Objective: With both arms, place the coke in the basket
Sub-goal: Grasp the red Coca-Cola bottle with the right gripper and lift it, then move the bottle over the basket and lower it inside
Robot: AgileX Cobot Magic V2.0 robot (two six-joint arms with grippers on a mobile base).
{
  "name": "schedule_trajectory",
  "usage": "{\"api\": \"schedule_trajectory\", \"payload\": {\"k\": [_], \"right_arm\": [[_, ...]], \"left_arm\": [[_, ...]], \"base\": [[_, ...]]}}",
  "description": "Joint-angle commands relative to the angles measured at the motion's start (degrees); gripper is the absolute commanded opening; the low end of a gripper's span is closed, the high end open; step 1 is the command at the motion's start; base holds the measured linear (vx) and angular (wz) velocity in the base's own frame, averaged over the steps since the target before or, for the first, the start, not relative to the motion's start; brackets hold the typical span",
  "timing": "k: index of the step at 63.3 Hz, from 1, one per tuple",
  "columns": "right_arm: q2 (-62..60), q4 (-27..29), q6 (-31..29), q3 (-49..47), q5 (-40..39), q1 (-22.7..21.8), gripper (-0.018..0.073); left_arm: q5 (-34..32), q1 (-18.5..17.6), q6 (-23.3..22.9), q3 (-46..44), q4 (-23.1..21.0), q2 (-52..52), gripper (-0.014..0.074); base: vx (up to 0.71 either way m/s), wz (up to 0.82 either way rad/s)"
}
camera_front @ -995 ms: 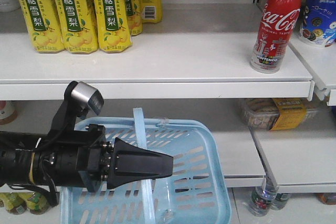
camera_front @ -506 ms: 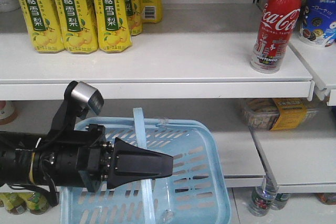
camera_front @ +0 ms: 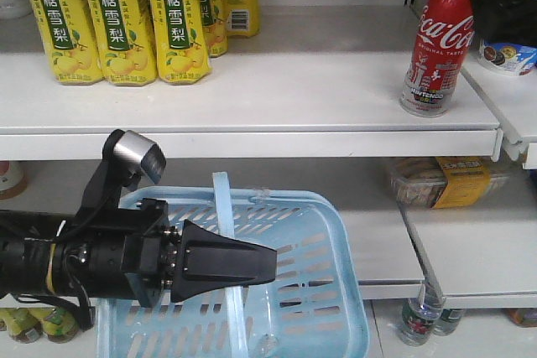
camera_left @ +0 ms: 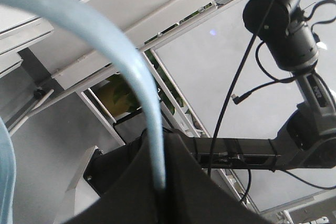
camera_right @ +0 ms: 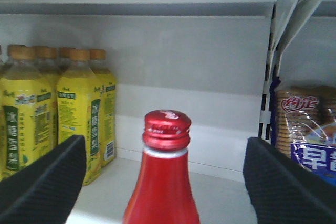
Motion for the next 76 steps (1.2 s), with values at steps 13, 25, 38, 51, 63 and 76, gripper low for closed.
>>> {"api": "schedule_trajectory", "payload": {"k": [13,25,38,51,63,76], "right_arm": [[7.6,0.9,3.3,-8.6,-2.2,0.1,0.0505],[7.9,-0.6,5.9,-9.2,-0.6,0.1,0.0131],[1.8,-11.4,14.5,-8.1,-0.6,0.1,-0.0009],[-10.1,-36.8,37.6,-4.1,-2.8,0.1,-0.0005],[-18.2,-59.1,63.9,-2.8,-15.1,0.1,-0.0005],[-16.5,-60.7,72.1,-2.7,-25.7,0.1,-0.0005]], "left_arm": [[-11.8,-0.2,0.3,-1.3,-4.7,-1.9,-0.0006],[-11.8,-0.2,0.3,-1.3,-4.7,-1.9,-0.0006],[-11.8,-0.2,0.3,-1.3,-4.7,-1.9,-0.0006],[-11.8,-0.2,0.3,-1.3,-4.7,-1.9,-0.0006],[-11.8,-0.2,0.3,-1.3,-4.7,-1.9,-0.0006],[-11.8,-0.2,0.3,-1.3,-4.7,-1.9,-0.0006]], "base": [[0.00,0.00],[0.00,0.00],[0.00,0.00],[0.00,0.00],[0.00,0.00],[0.00,0.00]]}}
